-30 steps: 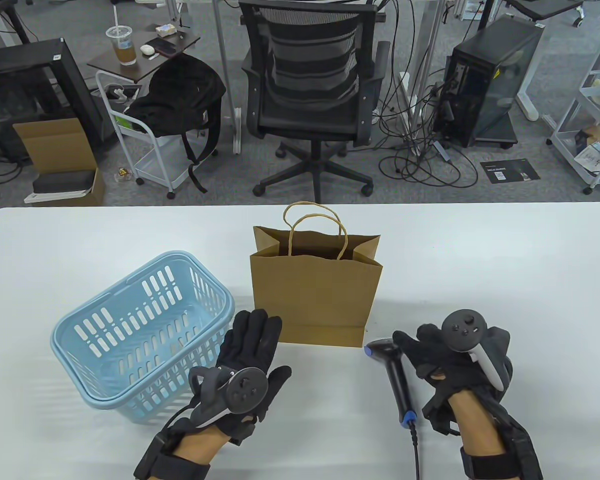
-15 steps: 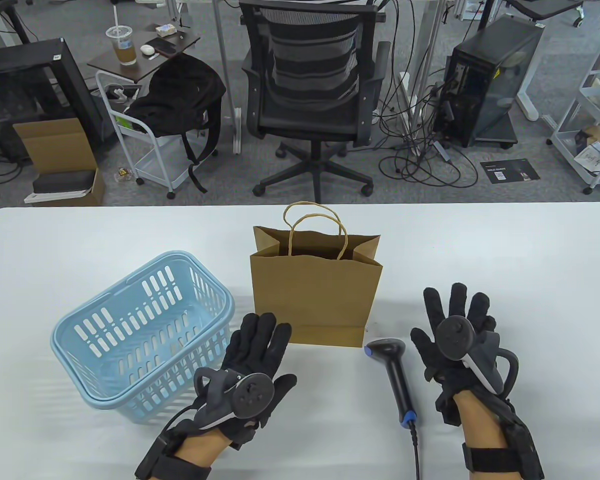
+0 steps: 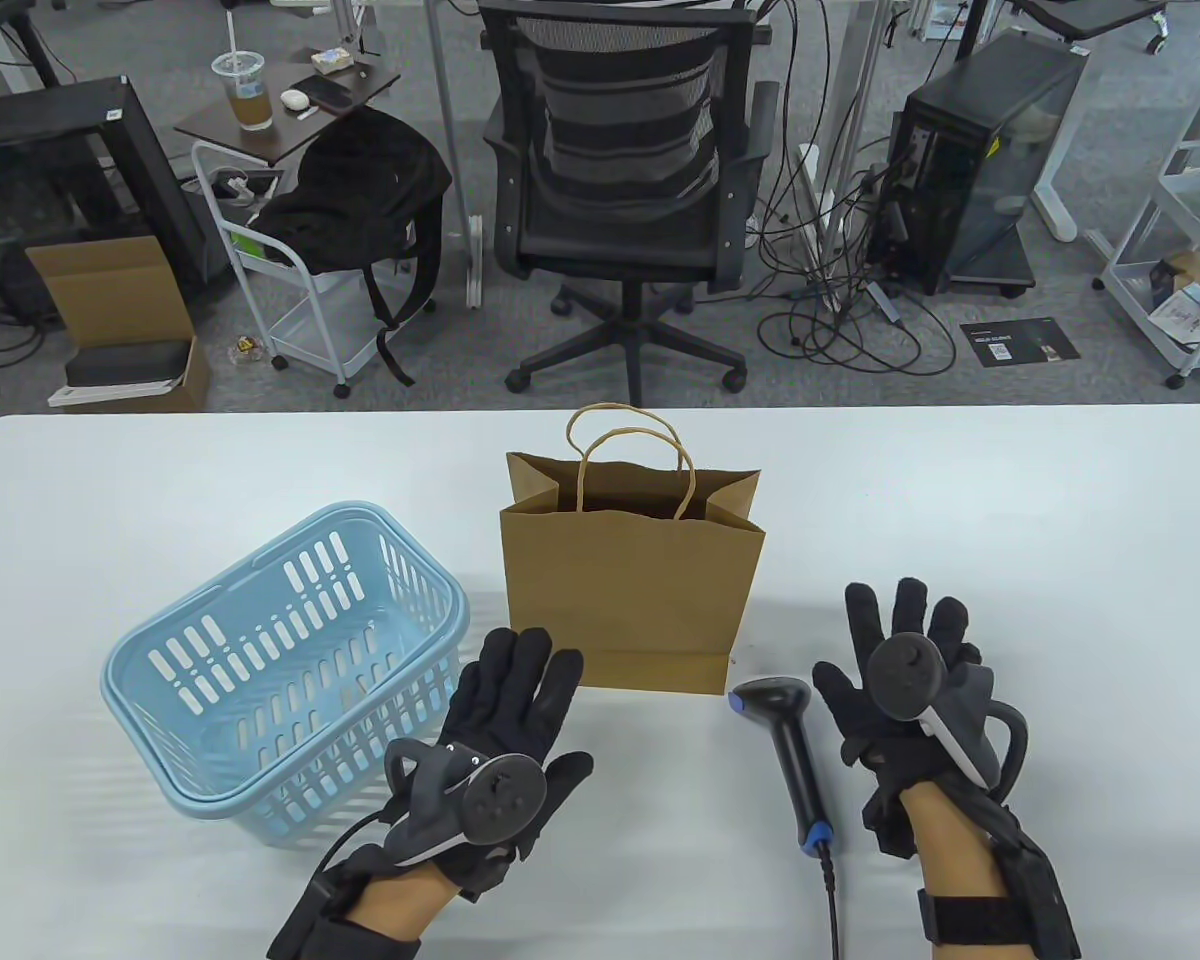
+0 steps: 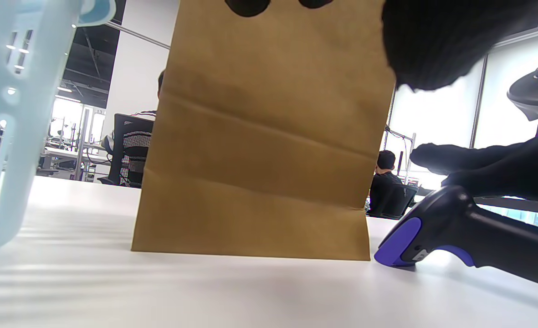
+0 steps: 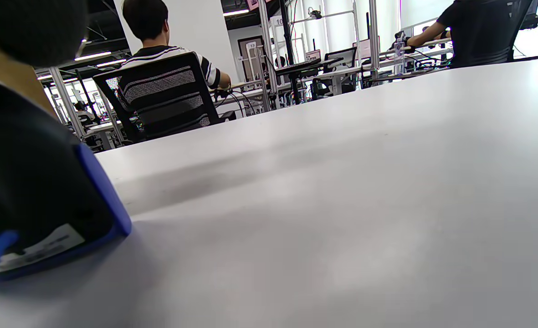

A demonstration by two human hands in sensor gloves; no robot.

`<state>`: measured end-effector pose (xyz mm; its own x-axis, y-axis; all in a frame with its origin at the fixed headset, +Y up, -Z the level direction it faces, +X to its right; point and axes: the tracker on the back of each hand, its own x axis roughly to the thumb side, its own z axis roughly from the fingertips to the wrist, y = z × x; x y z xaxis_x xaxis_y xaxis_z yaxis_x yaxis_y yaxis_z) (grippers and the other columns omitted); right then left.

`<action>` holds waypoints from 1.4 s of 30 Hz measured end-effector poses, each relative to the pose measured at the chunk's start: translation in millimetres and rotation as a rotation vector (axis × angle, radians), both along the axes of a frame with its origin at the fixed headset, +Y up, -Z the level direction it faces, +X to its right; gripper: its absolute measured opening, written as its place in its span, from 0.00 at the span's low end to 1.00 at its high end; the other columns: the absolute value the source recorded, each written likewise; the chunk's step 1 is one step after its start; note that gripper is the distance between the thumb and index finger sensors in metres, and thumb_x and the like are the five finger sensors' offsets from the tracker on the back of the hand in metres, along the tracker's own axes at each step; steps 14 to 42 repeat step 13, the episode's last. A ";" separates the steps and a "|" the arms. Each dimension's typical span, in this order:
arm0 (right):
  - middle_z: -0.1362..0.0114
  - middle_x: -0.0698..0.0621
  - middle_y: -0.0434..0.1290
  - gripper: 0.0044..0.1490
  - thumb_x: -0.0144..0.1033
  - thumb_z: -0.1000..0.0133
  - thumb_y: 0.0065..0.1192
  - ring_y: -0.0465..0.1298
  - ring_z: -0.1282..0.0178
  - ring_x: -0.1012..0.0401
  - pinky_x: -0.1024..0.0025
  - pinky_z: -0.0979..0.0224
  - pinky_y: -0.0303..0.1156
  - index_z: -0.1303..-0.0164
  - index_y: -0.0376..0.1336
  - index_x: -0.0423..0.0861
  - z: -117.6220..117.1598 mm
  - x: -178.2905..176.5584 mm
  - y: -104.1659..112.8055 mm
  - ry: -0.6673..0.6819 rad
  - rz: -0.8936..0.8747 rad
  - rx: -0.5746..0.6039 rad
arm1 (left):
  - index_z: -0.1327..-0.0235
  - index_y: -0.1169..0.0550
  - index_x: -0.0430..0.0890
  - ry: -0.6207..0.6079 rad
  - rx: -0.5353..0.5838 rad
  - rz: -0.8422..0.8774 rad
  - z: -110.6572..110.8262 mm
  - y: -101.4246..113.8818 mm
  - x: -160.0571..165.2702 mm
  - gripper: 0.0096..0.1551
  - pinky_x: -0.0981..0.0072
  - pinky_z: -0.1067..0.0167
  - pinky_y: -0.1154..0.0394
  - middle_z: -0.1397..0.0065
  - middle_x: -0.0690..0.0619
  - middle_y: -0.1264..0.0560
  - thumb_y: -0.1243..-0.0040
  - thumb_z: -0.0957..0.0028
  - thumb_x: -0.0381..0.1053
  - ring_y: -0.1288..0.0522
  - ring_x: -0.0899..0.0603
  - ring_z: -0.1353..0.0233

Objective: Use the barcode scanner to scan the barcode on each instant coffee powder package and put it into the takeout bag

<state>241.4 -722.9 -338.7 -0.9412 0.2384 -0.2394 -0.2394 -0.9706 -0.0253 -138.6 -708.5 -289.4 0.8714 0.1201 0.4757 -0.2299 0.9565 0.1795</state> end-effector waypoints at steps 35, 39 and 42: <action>0.06 0.48 0.32 0.58 0.74 0.49 0.58 0.39 0.08 0.41 0.41 0.12 0.48 0.16 0.33 0.71 -1.3 0.1 -4.1 0.003 -0.016 -0.058 | 0.19 0.56 0.56 -0.010 -0.002 -0.008 1.0 0.3 0.7 0.55 0.39 0.20 0.51 0.12 0.47 0.57 0.46 0.52 0.71 0.60 0.32 0.14; 0.06 0.48 0.32 0.58 0.74 0.49 0.58 0.39 0.08 0.41 0.41 0.12 0.48 0.16 0.33 0.71 -1.3 0.1 -4.1 0.003 -0.016 -0.058 | 0.19 0.56 0.56 -0.010 -0.002 -0.008 1.0 0.3 0.7 0.55 0.39 0.20 0.51 0.12 0.47 0.57 0.46 0.52 0.71 0.60 0.32 0.14; 0.06 0.48 0.32 0.58 0.74 0.49 0.58 0.39 0.08 0.41 0.41 0.12 0.48 0.16 0.33 0.71 -1.3 0.1 -4.1 0.003 -0.016 -0.058 | 0.19 0.56 0.56 -0.010 -0.002 -0.008 1.0 0.3 0.7 0.55 0.39 0.20 0.51 0.12 0.47 0.57 0.46 0.52 0.71 0.60 0.32 0.14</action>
